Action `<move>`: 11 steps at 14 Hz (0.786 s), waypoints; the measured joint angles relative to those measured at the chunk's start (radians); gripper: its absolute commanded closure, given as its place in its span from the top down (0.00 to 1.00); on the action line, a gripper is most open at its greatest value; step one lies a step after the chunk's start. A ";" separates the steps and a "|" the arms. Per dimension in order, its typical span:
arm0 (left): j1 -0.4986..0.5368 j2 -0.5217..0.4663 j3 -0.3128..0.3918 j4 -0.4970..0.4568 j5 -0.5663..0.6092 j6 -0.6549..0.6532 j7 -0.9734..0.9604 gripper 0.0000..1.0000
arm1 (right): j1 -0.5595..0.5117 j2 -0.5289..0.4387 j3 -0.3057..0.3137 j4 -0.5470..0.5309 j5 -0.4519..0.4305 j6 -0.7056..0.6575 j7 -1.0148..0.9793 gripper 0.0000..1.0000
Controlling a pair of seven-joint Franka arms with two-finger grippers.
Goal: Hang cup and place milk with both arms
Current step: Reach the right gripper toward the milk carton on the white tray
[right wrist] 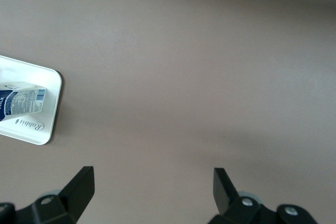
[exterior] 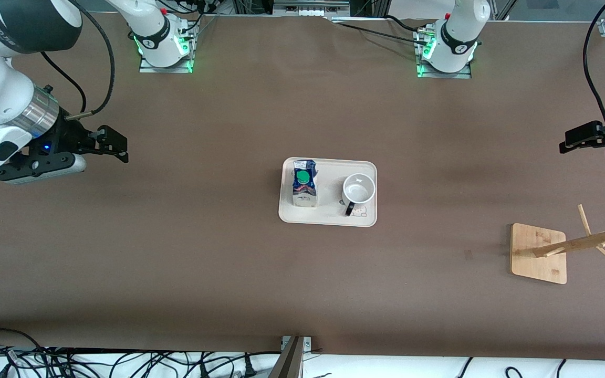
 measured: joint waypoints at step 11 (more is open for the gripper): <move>-0.002 0.002 -0.001 0.000 0.000 0.000 0.000 1.00 | -0.001 0.009 0.002 -0.007 0.000 0.005 -0.001 1.00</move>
